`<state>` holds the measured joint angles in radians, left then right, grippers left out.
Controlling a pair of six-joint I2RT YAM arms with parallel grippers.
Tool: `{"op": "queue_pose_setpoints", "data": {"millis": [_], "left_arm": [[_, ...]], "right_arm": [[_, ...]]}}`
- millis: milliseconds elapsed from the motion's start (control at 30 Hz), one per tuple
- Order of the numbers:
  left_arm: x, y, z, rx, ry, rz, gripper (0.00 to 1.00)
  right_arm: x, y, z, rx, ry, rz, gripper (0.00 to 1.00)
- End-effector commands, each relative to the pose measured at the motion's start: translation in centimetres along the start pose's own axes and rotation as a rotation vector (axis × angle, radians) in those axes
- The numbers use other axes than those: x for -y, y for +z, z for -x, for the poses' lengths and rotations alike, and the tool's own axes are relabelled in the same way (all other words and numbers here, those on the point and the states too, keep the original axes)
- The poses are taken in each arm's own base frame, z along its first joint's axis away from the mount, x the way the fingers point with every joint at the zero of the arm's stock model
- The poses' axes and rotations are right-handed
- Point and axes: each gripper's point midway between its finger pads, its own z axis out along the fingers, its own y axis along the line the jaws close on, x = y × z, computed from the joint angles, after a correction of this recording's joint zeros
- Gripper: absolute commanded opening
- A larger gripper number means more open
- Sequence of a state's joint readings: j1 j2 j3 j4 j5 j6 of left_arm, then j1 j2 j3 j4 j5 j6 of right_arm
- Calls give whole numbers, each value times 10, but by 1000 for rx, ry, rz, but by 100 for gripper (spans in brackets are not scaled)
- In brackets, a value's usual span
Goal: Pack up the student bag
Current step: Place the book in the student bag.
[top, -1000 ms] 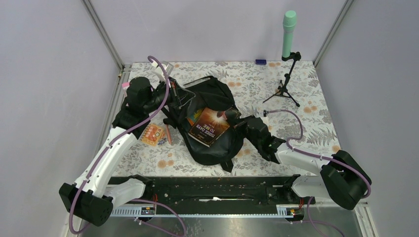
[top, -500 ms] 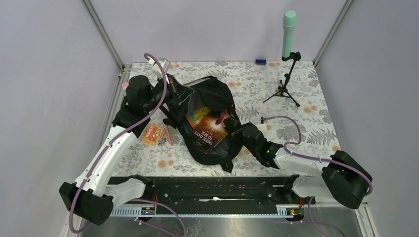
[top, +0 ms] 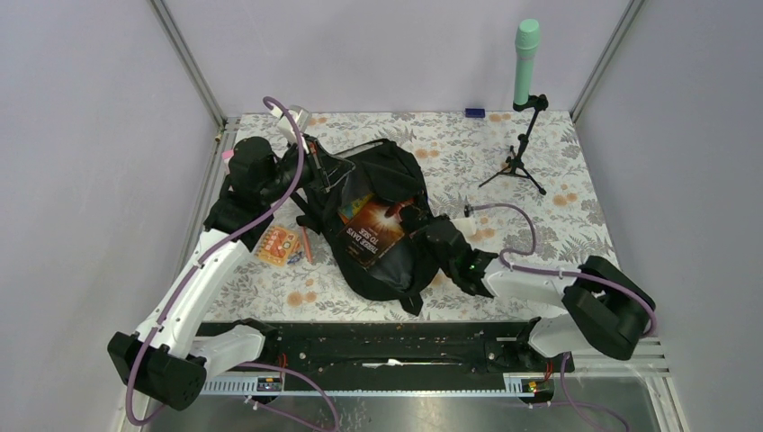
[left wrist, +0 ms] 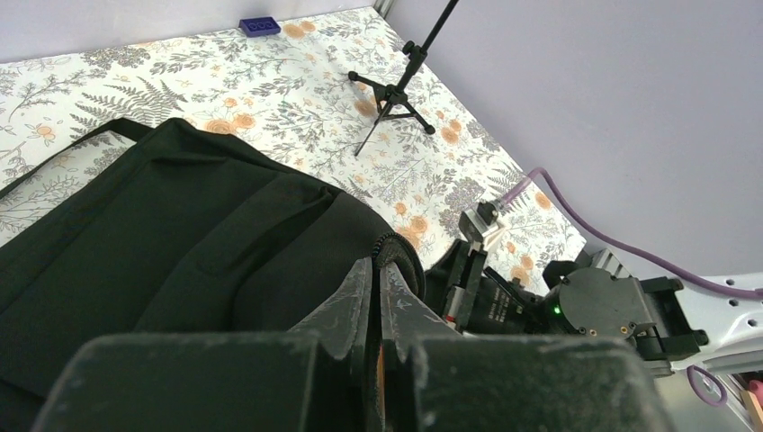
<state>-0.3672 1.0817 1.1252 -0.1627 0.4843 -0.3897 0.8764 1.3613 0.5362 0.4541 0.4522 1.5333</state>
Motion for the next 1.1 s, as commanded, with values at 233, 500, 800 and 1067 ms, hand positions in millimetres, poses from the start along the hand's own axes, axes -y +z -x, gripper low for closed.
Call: {"op": "queue_pose_setpoints", "data": {"millis": [233, 500, 800, 1067], "left_arm": [[45, -27, 46, 181, 121, -142, 0], [43, -23, 38, 157, 103, -151, 0], [27, -22, 8, 89, 115, -116, 0], [23, -22, -8, 53, 103, -117, 0]], "right_arm": [[-87, 51, -4, 131, -114, 159, 0], [-58, 75, -7, 183, -255, 42, 0], [-61, 90, -16, 187, -296, 33, 0], [-63, 94, -21, 170, -352, 29, 14]]}}
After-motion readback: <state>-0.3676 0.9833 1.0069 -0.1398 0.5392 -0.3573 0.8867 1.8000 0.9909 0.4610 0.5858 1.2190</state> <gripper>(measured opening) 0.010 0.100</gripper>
